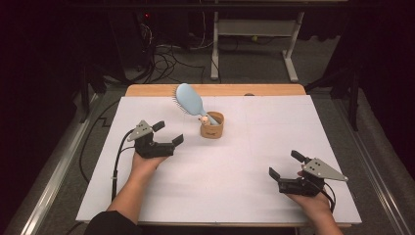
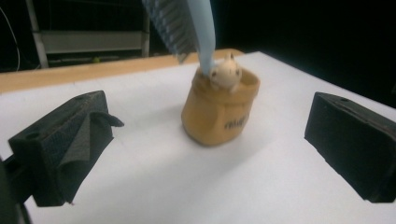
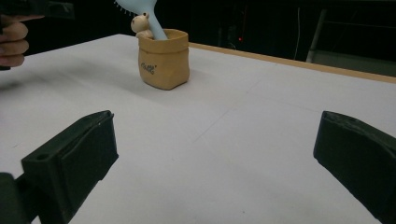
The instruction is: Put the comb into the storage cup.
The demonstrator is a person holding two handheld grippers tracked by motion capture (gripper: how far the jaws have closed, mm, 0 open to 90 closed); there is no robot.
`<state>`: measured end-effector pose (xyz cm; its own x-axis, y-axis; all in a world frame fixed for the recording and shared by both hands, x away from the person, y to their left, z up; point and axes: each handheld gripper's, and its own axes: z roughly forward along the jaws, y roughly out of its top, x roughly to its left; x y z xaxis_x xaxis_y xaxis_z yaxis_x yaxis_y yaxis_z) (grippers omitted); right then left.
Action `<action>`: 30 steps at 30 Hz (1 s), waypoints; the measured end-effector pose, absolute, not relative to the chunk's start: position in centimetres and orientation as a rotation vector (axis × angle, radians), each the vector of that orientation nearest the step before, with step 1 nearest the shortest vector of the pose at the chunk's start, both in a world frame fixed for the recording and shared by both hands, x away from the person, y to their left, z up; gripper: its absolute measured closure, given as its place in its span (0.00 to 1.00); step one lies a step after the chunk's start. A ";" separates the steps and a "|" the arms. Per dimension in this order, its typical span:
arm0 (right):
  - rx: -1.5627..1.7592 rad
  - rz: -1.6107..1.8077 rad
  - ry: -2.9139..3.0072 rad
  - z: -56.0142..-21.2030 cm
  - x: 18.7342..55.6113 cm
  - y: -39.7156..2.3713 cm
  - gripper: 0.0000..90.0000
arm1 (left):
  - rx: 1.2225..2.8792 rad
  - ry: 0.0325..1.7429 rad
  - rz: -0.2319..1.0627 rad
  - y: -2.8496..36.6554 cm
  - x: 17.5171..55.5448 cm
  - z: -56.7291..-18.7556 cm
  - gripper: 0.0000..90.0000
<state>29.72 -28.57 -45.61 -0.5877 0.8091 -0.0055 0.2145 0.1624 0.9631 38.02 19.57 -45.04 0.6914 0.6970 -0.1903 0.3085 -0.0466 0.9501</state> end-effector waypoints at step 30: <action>0.985 1.439 1.854 -45.2 28.9 -29.0 0.00 | 1.650 0.736 0.474 25.0 28.4 -44.7 0.01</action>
<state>28.91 -29.02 -45.16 -0.5539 0.8326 -0.0095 0.1975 0.1424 0.9699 28.41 24.96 -44.66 0.7162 0.6925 -0.0869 0.2074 -0.0923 0.9739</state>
